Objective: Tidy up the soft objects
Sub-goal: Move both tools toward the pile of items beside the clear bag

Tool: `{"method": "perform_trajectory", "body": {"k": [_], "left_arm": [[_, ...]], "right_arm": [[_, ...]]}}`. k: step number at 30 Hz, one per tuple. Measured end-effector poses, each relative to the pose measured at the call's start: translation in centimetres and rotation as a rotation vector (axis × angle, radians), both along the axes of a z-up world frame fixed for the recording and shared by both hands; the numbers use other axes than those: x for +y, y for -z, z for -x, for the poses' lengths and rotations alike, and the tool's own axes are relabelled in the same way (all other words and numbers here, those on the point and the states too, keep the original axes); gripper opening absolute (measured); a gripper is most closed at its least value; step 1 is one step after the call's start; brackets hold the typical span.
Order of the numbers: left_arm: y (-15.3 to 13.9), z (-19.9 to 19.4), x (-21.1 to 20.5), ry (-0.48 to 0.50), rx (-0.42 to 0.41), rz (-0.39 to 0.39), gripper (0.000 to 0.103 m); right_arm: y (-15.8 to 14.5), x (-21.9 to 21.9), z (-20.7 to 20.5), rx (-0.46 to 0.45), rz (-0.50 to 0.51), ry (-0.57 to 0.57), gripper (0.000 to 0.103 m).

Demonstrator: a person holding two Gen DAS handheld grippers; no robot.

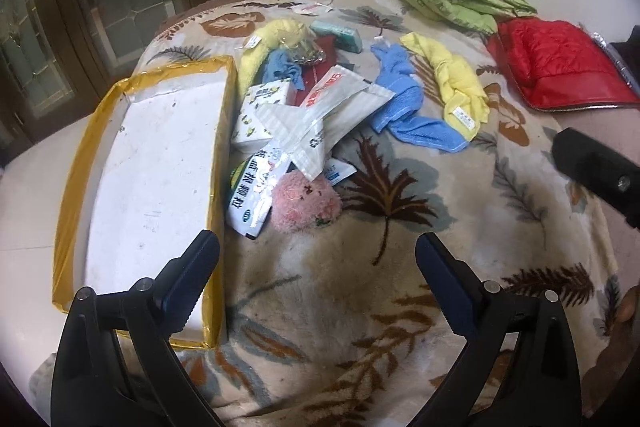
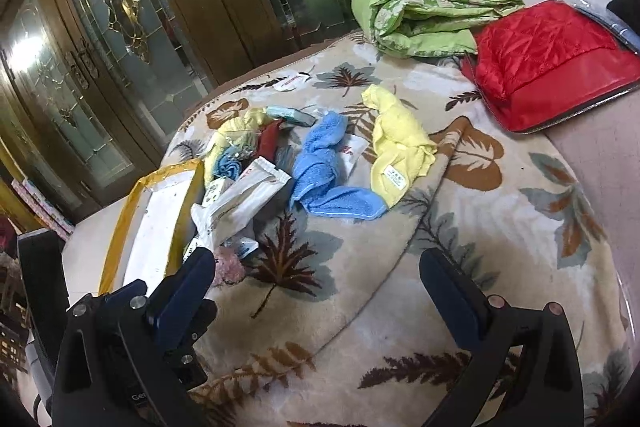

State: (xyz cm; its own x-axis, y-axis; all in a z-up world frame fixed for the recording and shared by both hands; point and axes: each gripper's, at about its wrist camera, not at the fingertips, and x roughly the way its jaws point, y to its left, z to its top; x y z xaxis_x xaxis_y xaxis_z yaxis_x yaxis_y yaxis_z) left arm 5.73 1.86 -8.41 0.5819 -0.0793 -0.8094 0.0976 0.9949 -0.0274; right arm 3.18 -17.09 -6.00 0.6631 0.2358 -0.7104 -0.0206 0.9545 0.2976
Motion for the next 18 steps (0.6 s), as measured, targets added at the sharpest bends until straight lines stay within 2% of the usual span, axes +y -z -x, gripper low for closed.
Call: {"method": "perform_trajectory", "body": {"k": [4,10,11,15,18], "left_arm": [[-0.5,0.0,-0.1,-0.001,-0.013,-0.024,0.1],[-0.6,-0.1,0.0,0.023,0.01,0.002,0.1],[-0.8,-0.2,0.1,0.028,0.009,0.015,0.1],[-1.8,-1.2,0.8,0.024,0.022,0.007,0.1],[-2.7,-2.0,0.9,0.059,0.011,-0.008,0.1]], "right_arm": [[-0.1,0.1,-0.4,0.009,-0.007,-0.007,0.095],[-0.7,0.6,-1.0,0.015,-0.003,-0.028,0.094],[-0.7,0.6,-1.2,0.018,0.002,-0.026,0.091],[-0.6,0.4,-2.0,0.038,-0.035,-0.031,0.083],[-0.4,0.1,-2.3,0.045,-0.064,-0.03,0.08]]}}
